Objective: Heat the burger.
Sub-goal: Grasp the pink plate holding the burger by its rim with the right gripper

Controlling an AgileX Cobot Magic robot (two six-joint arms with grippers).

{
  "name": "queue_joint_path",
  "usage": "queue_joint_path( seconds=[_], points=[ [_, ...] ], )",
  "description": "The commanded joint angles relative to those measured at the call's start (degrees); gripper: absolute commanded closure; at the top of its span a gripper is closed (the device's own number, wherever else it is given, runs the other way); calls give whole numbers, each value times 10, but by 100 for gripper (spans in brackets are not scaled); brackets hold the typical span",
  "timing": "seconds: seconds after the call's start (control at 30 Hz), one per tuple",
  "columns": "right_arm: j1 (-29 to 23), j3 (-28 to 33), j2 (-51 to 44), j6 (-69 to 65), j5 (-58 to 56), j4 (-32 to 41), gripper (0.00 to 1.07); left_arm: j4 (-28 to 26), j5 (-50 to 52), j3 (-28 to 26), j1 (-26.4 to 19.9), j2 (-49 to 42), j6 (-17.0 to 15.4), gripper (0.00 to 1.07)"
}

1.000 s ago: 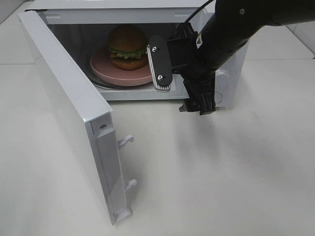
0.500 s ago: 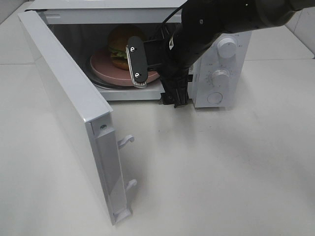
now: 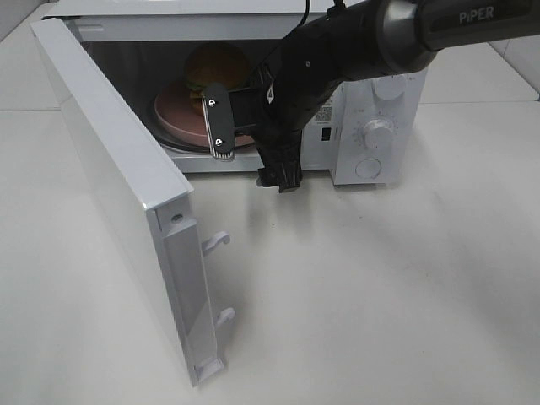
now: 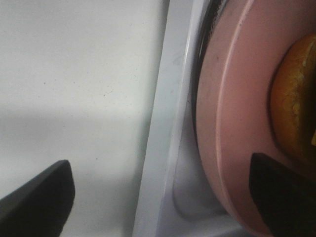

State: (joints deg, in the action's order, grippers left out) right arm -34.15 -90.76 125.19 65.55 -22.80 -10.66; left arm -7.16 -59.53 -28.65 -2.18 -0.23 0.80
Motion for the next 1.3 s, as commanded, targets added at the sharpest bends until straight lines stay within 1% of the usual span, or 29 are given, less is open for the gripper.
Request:
queue_joint_path(
  seconds=[0.03, 0.1, 0.2, 0.27, 0.4, 0.43, 0.93, 1.3],
  points=[
    [-2, -10, 5, -5, 4, 3, 16, -3, 5, 2, 1, -13, 1, 8],
    [0, -33, 21, -13, 3, 3, 17, 2, 4, 2, 1, -13, 1, 8],
    [0, -46, 29, -18, 3, 3, 17, 5, 3, 2, 1, -13, 1, 8],
    [4, -56, 34, -18, 2, 3, 18, 20, 2, 2, 1, -13, 1, 8],
    [7, -56, 35, -18, 6, 3, 18, 21, 2, 2, 1, -13, 1, 8],
    [18, -56, 34, -18, 3, 3, 18, 21, 2, 2, 1, -13, 1, 8],
    [33, -56, 34, -18, 5, 0, 19, 21, 2, 2, 1, -13, 1, 8],
    [32, -60, 34, -18, 2, -14, 21, 21, 2, 2, 1, -13, 1, 8]
  ],
)
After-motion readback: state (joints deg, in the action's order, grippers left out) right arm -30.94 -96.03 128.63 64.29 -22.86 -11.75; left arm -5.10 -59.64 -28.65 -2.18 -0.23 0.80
